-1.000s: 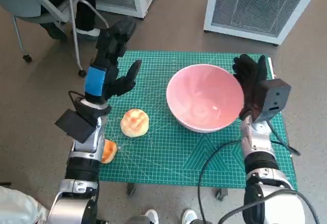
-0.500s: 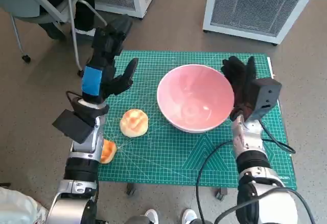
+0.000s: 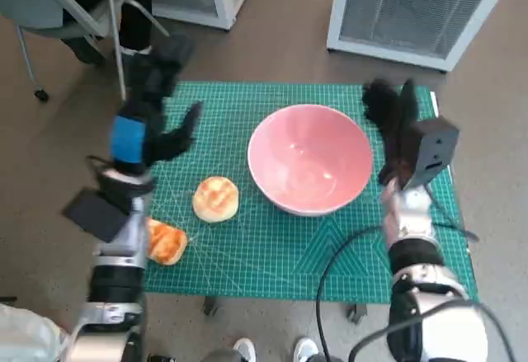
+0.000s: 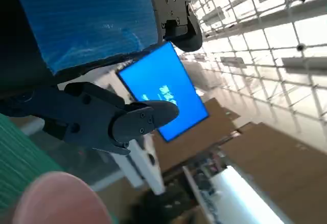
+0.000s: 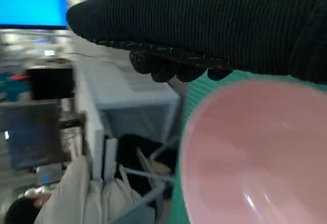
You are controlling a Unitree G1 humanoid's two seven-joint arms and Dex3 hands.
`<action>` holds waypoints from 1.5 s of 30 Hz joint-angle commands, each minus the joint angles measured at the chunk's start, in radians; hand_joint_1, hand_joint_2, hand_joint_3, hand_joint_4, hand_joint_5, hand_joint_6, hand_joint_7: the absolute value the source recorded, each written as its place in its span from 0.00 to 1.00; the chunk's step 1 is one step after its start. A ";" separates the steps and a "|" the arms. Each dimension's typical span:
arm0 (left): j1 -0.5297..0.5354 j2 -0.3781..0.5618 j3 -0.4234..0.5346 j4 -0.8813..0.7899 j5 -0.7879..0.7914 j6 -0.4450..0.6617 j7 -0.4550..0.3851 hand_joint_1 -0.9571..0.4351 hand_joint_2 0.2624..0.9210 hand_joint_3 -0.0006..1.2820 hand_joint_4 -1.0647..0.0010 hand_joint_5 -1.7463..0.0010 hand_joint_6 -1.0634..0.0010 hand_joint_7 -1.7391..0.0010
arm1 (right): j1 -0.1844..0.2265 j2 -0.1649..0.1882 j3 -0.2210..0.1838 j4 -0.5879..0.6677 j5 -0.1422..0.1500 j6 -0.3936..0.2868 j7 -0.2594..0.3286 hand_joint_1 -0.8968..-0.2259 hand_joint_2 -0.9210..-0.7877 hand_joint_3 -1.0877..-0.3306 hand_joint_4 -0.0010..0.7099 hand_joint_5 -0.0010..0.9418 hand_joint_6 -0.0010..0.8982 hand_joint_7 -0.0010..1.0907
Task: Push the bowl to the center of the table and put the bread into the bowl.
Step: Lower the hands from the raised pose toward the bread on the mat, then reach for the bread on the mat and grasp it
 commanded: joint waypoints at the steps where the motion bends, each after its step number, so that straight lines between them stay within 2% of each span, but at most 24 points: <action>1: 0.041 0.141 0.032 -0.087 0.010 0.040 -0.071 0.45 0.99 0.37 0.86 0.81 1.00 0.57 | 0.003 -0.011 0.022 -0.053 -0.005 -0.143 0.058 0.41 0.00 0.34 0.36 0.00 0.14 0.28; 3: 0.055 0.204 0.042 -0.113 0.007 0.061 -0.114 0.44 0.98 0.36 0.86 0.79 1.00 0.56 | 0.011 -0.010 0.036 -0.085 -0.008 -0.211 0.079 0.40 0.00 0.35 0.37 0.00 0.06 0.41; 6: 0.075 0.297 0.055 -0.154 0.004 0.098 -0.179 0.42 0.97 0.34 0.87 0.77 1.00 0.55 | 0.026 -0.009 0.056 -0.130 -0.008 -0.295 0.110 0.37 0.00 0.35 0.37 0.00 0.03 0.47; 11: 0.097 0.446 0.071 -0.200 0.003 0.156 -0.292 0.40 0.98 0.29 0.87 0.77 1.00 0.54 | 0.042 -0.008 0.078 -0.173 0.006 -0.388 0.166 0.34 0.00 0.37 0.38 0.01 0.02 0.50; 15: 0.119 0.546 0.078 -0.245 -0.003 0.224 -0.375 0.38 0.99 0.18 0.82 0.85 1.00 0.57 | 0.053 -0.005 0.094 -0.203 0.021 -0.430 0.207 0.33 0.00 0.38 0.39 0.01 0.03 0.51; 17: 0.125 0.572 0.079 -0.262 -0.007 0.251 -0.400 0.37 1.00 0.11 0.80 0.90 0.97 0.62 | 0.056 -0.003 0.099 -0.214 0.025 -0.438 0.217 0.33 0.00 0.38 0.40 0.01 0.04 0.51; 21: 0.148 0.621 0.079 -0.314 -0.002 0.323 -0.442 0.37 1.00 0.04 0.77 0.97 0.91 0.71 | 0.066 0.002 0.105 -0.239 0.038 -0.447 0.238 0.31 0.00 0.39 0.40 0.01 0.04 0.51; 22: 0.164 0.638 0.075 -0.339 0.013 0.349 -0.451 0.37 1.00 0.04 0.77 0.97 0.91 0.72 | 0.070 0.002 0.108 -0.247 0.035 -0.449 0.238 0.31 0.00 0.39 0.40 0.01 0.04 0.51; 26: 0.223 0.685 0.059 -0.423 0.064 0.430 -0.479 0.35 0.96 0.01 0.77 0.99 0.80 0.87 | 0.080 -0.002 0.121 -0.270 0.010 -0.459 0.218 0.31 0.00 0.41 0.41 0.02 0.05 0.51; 29: 0.260 0.701 0.057 -0.473 0.091 0.454 -0.488 0.34 0.93 0.00 0.77 1.00 0.76 0.92 | 0.084 -0.005 0.128 -0.278 -0.004 -0.459 0.204 0.30 0.00 0.41 0.42 0.02 0.05 0.51; 34: 0.328 0.714 0.062 -0.516 0.114 0.413 -0.513 0.36 0.85 0.00 0.78 1.00 0.73 0.96 | 0.089 -0.009 0.135 -0.289 -0.015 -0.457 0.187 0.30 0.00 0.41 0.43 0.02 0.06 0.51; 39: 0.363 0.716 0.053 -0.496 0.102 0.324 -0.554 0.39 0.76 0.00 0.78 1.00 0.74 0.98 | 0.094 -0.007 0.140 -0.299 0.002 -0.443 0.194 0.29 0.00 0.41 0.43 0.02 0.06 0.51; 45: 0.402 0.713 0.042 -0.498 0.118 0.268 -0.572 0.40 0.73 0.00 0.79 1.00 0.75 0.99 | 0.096 -0.004 0.140 -0.309 0.018 -0.424 0.199 0.28 0.00 0.41 0.43 0.02 0.07 0.51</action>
